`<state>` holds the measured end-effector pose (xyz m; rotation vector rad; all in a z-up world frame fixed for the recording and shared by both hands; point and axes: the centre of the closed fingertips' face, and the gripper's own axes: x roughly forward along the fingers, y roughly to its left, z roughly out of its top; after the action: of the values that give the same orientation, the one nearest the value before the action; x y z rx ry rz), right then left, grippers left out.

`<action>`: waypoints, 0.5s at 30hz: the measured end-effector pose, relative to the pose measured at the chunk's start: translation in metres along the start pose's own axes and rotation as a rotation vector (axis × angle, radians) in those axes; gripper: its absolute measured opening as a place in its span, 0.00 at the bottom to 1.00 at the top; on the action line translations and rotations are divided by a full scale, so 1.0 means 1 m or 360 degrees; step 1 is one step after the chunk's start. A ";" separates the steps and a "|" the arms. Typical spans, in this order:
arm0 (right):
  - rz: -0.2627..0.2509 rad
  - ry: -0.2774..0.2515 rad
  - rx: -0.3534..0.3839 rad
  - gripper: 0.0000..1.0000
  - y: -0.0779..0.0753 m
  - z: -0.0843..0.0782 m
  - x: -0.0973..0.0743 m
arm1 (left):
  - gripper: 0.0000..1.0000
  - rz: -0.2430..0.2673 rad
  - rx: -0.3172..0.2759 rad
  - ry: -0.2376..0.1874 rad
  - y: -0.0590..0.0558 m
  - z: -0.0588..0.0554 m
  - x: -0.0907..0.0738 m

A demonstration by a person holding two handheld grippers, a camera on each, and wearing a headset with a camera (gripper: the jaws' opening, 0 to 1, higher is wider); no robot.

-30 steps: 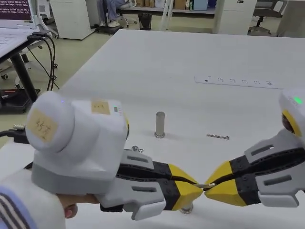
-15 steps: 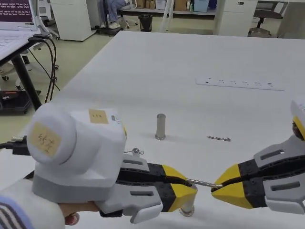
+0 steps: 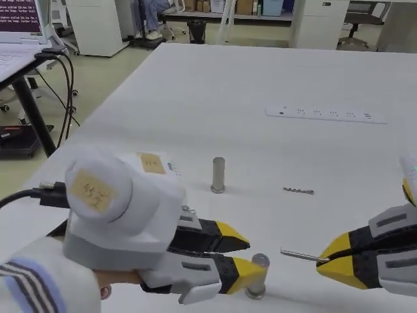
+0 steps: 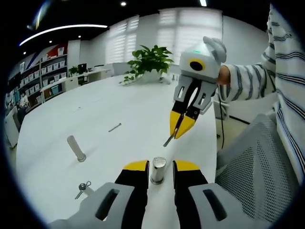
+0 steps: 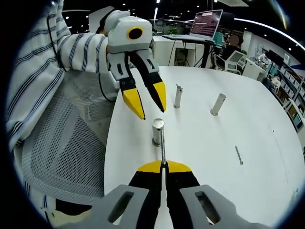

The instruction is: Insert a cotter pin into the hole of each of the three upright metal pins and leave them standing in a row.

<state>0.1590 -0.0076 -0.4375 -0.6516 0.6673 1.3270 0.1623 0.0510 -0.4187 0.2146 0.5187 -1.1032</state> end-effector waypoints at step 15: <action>0.0019 0.0065 -0.0072 0.00 0.001 -0.006 0.010 | 0.12 -0.0033 0.0113 0.0128 -0.001 -0.010 0.015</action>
<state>0.1593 -0.0051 -0.4491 -0.7143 0.6767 1.3458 0.1641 0.0425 -0.4349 0.3170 0.5548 -1.1377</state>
